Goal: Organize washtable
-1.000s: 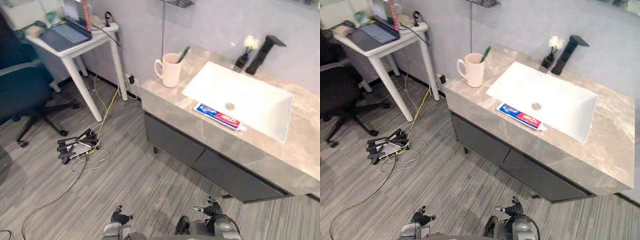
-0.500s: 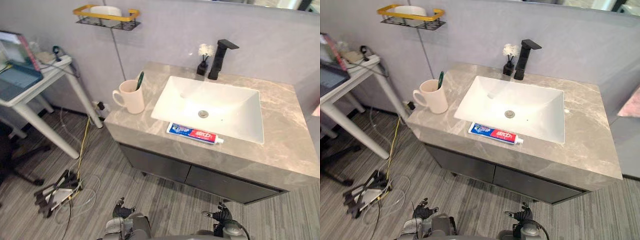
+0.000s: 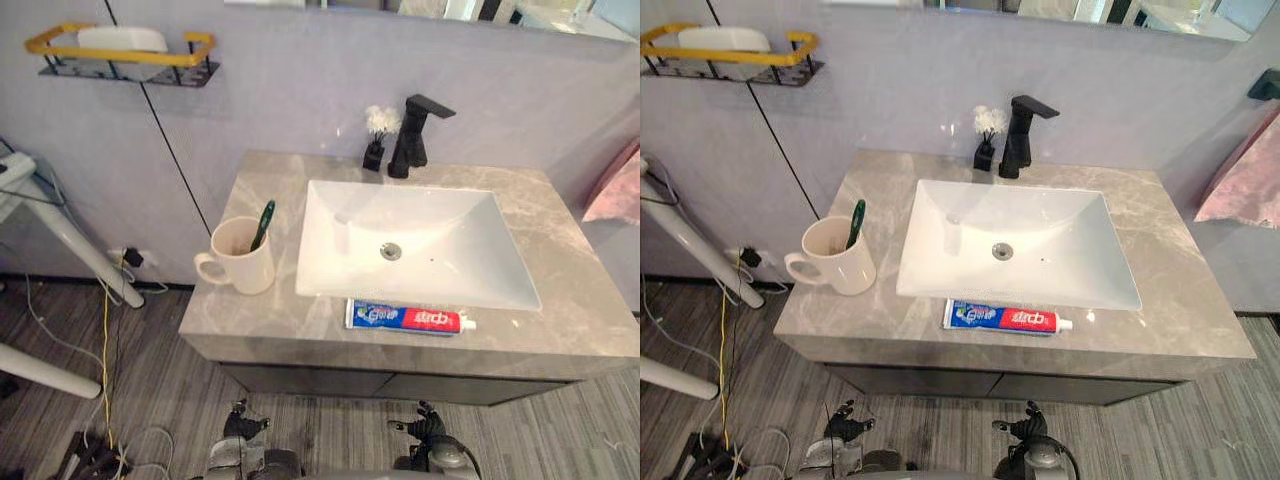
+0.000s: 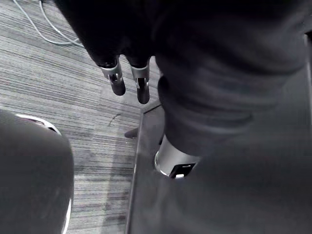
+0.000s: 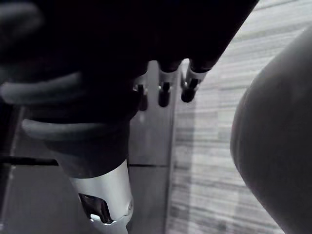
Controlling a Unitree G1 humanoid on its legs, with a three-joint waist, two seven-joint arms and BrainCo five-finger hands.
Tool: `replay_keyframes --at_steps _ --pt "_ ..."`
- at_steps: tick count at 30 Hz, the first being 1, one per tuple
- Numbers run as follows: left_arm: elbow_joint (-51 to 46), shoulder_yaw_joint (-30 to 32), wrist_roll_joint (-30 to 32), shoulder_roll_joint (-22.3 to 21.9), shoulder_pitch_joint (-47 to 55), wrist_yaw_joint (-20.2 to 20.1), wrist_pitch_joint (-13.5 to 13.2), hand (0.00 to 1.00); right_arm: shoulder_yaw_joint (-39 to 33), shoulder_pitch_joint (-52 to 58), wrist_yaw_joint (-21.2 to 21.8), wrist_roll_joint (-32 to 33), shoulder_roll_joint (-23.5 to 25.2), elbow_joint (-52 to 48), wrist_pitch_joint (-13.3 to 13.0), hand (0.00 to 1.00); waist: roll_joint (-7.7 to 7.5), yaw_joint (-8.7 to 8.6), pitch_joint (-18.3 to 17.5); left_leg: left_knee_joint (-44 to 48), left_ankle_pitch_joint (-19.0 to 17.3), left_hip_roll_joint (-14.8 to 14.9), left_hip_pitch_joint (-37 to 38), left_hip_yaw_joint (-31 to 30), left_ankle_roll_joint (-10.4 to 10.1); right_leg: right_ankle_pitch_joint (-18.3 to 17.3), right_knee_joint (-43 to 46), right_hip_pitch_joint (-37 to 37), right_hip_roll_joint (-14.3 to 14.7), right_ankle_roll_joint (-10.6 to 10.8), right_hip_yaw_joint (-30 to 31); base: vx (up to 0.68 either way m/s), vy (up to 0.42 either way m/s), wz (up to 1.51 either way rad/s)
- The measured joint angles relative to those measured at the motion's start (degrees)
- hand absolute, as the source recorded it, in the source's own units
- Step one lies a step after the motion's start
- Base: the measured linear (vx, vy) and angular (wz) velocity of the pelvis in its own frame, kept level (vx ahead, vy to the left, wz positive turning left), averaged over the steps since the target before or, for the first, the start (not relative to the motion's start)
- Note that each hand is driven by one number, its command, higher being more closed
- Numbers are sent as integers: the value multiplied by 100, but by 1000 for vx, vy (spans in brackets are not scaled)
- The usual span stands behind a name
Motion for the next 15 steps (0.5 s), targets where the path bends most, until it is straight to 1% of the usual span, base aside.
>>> replay_keyframes --at_steps 1,2,3,4,5,8,9,11,14,15 --pt "-4 0 8 29 12 -5 5 0 24 27 -8 -9 10 -1 -2 0 -73 9 -42 27 1 -52 -19 -67 -5 181 -355 -43 96 -48 -105 97 -103 32" --pt "10 -1 12 42 9 -6 7 0 12 66 -12 -5 -8 9 -2 0 -97 6 -73 26 -2 -142 -27 -198 -12 92 -493 17 61 22 -192 87 -86 19" --pt "47 9 8 -4 13 21 6 0 -43 69 -13 -2 -20 39 1 0 -85 16 -153 -31 35 -135 -31 -319 -73 84 -675 95 102 34 -232 72 -85 4" --pt "64 38 1 -66 73 63 6 0 -69 74 -13 3 -75 40 0 0 26 5 -197 -150 81 -94 -34 -330 -146 82 -925 182 152 37 -246 98 -113 -9" --pt "72 84 -5 -128 98 82 7 0 -67 80 -14 60 -127 45 1 0 105 6 -224 -266 112 -88 -30 -327 -194 84 -1195 293 193 41 -285 87 -115 -9" --pt "117 113 -22 -168 119 79 9 0 -119 114 -14 220 -170 59 7 0 117 3 -232 -443 171 -30 113 -387 -289 145 -1612 587 283 133 -390 44 -77 5" --pt "117 148 -27 -176 126 77 9 0 -148 119 -13 249 -169 77 5 0 111 3 -234 -474 176 -23 167 -401 -296 148 -1669 660 284 139 -397 22 -26 10" --pt "116 201 -46 -176 161 77 7 0 -200 118 -17 361 -177 184 3 0 50 3 -276 -606 213 -32 275 -448 -319 165 -1816 772 298 161 -446 -12 -17 12" --pt "116 319 -62 -183 182 79 8 0 -205 147 -20 527 -201 268 4 0 10 8 -357 -801 350 -92 299 -491 -288 339 -2103 862 295 175 -527 -33 4 8" --pt "116 338 -71 -183 189 78 7 0 -206 148 -20 591 -200 268 4 0 36 6 -375 -846 379 -113 294 -491 -267 404 -2186 874 284 184 -529 -36 54 -1"
